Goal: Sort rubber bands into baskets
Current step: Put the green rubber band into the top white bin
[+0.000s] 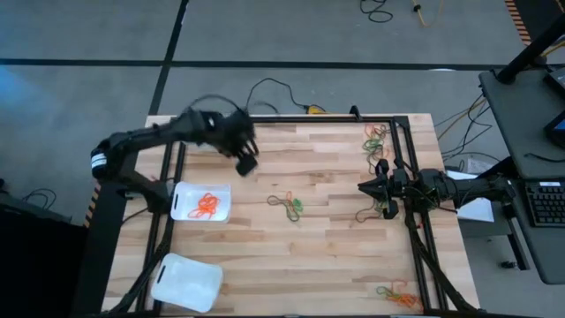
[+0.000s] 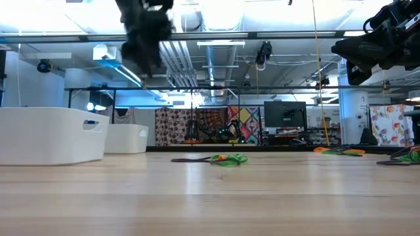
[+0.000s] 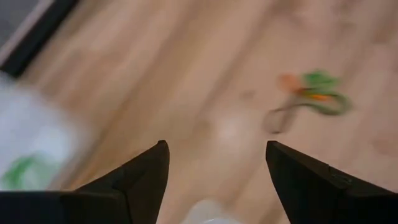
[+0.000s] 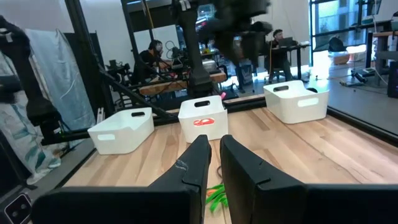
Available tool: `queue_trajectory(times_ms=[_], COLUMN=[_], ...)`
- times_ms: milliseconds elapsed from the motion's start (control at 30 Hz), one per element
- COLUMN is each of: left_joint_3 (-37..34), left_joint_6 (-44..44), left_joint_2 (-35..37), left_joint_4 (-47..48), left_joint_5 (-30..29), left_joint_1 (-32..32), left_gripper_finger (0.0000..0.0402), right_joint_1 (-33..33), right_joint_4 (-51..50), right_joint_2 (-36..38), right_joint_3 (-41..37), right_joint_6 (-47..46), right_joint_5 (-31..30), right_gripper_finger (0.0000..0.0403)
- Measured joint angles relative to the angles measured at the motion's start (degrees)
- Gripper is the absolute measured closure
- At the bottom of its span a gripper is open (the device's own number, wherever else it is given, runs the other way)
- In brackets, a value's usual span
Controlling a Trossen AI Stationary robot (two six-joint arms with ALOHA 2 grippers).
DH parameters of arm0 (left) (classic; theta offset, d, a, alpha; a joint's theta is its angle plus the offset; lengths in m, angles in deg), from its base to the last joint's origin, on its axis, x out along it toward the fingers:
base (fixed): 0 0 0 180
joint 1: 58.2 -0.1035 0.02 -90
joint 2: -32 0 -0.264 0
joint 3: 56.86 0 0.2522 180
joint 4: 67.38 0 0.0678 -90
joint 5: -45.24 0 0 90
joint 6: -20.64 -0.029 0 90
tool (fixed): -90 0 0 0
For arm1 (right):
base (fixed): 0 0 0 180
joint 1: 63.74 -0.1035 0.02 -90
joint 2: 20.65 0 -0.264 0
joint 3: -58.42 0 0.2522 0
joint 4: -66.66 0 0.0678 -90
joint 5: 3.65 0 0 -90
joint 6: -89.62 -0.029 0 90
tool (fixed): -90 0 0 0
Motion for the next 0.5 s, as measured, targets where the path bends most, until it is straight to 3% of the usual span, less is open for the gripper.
queue_trajectory(times_ms=[233, 333, 500], left_joint_3=[0.0, -0.1, 0.5], left_joint_6=[6.8, 8.2, 8.1], left_joint_2=[-7.0, -11.1, -17.1], left_joint_4=[-16.2, -20.7, -26.0], left_joint_5=[-2.3, -6.2, -6.5], left_joint_1=[15.5, 19.0, 22.7], left_gripper_finger=[0.0151, 0.0151, 0.0151], right_joint_1=[0.0, 0.0, 0.0], right_joint_4=[0.0, 0.0, 0.0], right_joint_2=[0.0, 0.0, 0.0], right_joint_3=[0.0, 0.0, 0.0], right_joint_6=[0.0, 0.0, 0.0], right_joint_5=[0.0, 0.0, 0.0], right_gripper_finger=[0.0369, 0.0369, 0.0369])
